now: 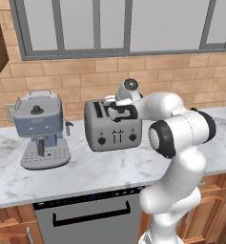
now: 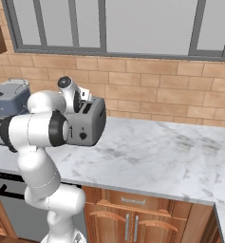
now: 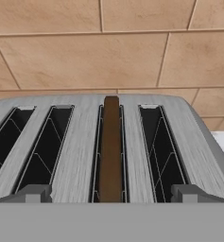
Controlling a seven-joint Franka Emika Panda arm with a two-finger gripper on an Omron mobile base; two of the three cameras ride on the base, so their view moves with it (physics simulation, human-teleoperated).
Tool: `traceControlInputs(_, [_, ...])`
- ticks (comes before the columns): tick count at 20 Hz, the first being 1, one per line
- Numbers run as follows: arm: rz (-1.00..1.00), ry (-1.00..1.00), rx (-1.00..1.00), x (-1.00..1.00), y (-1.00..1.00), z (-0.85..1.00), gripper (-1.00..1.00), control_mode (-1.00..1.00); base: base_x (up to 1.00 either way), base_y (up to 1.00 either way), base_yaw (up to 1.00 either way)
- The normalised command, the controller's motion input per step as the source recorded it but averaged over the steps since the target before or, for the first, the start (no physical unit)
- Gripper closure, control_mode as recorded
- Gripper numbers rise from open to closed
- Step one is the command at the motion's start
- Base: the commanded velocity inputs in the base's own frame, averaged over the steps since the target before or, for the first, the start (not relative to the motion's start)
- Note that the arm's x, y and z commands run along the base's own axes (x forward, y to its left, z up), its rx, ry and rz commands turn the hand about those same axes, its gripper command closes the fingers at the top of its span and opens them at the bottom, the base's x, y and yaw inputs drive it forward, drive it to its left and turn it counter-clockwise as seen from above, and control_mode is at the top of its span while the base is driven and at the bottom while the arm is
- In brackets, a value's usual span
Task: Start the toaster. Once the lever pops up, take the bread to the plate on the dining counter.
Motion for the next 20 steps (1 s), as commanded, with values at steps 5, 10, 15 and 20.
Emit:
traceControlInputs(5, [0.00, 0.00, 0.00, 0.01, 0.00, 0.00, -1.00, -1.00, 0.00, 0.00, 0.00])
traceControlInputs(10, [0.00, 0.00, 0.00, 0.01, 0.00, 0.00, -1.00, -1.00, 0.00, 0.00, 0.00])
traceControlInputs(15, [0.00, 0.00, 0.00, 0.02, 0.00, 0.00, -1.00, -1.00, 0.00, 0.00, 0.00])
traceControlInputs(20, [0.00, 0.00, 0.00, 0.01, 0.00, 0.00, -1.00, -1.00, 0.00, 0.00, 0.00])
